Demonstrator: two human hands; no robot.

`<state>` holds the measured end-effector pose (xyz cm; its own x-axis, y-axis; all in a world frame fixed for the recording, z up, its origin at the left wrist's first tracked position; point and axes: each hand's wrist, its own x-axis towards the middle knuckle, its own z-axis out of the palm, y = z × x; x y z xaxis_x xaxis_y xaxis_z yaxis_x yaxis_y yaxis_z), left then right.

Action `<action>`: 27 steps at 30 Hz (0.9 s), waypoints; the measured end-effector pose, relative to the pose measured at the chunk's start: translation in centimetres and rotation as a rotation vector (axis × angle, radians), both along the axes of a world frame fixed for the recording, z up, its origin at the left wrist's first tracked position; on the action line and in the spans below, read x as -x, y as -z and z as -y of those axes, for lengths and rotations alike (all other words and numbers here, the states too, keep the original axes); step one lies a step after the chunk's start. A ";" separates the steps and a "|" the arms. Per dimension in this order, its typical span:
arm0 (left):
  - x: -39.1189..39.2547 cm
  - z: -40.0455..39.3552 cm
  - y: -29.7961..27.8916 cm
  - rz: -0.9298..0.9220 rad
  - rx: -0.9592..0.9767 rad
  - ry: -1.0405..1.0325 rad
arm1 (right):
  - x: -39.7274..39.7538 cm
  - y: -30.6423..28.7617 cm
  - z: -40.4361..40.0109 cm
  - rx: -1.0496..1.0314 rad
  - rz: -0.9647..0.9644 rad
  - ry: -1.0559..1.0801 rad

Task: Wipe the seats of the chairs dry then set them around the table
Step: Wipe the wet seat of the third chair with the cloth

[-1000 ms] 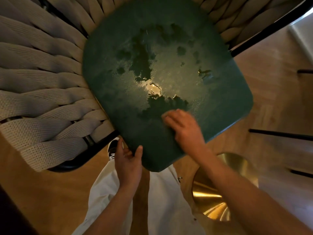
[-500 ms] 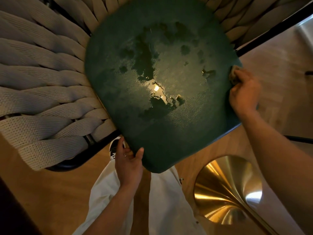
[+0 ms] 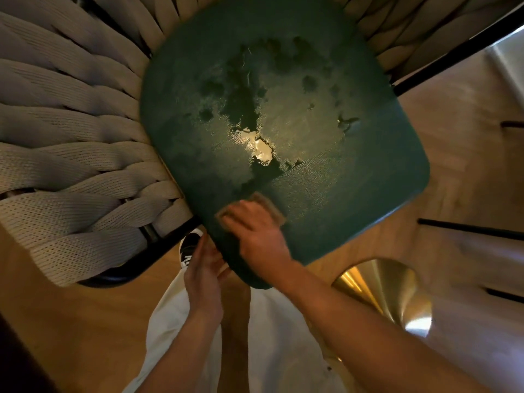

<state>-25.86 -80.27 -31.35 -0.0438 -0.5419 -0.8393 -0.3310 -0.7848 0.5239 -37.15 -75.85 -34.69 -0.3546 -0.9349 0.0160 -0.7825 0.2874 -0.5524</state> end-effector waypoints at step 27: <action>2.7 0.5 2.0 0.301 0.427 0.500 | 29.1 -0.9 -5.9 -0.187 -0.030 0.680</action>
<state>-28.54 -80.78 -33.31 -0.1725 -0.8011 -0.5732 -0.7749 -0.2489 0.5811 -66.25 -69.91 -33.81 -0.8629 -0.4944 -0.1045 -0.4099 0.8057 -0.4275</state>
